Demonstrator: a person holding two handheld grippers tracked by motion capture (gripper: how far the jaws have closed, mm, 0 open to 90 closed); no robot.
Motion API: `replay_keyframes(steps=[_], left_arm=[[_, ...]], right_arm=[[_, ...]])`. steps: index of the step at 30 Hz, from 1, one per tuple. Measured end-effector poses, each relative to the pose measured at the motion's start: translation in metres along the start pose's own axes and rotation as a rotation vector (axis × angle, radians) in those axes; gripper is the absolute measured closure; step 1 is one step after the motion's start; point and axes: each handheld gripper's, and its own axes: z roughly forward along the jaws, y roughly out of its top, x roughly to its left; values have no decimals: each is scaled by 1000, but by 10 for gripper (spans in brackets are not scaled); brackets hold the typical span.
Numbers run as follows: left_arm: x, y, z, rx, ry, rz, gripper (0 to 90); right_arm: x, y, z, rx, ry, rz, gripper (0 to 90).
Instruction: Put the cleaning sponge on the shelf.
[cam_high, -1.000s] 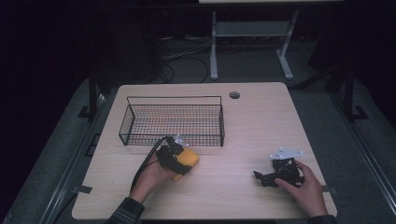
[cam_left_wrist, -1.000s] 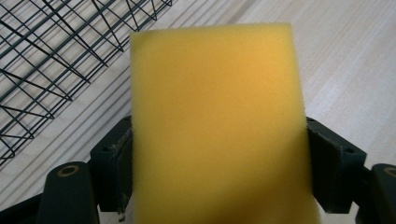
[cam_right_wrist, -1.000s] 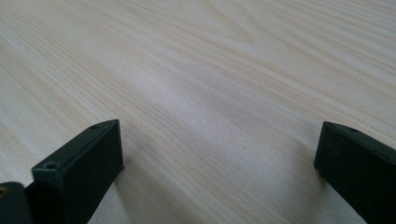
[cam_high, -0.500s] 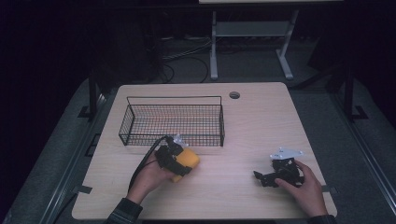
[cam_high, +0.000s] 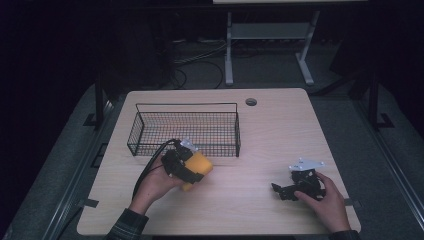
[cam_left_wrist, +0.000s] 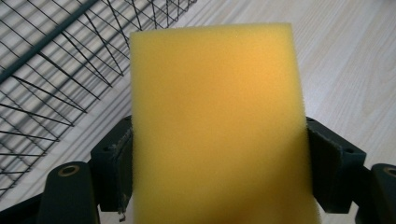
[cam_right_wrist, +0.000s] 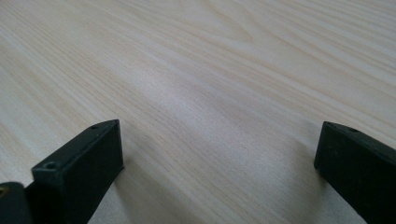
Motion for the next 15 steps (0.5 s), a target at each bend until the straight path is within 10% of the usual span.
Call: replay_keyframes(steps=[15], left_arm=[[7,14,-24,-11,11,18,226]], right_arm=[[0,0,0,-1,2,1,4]])
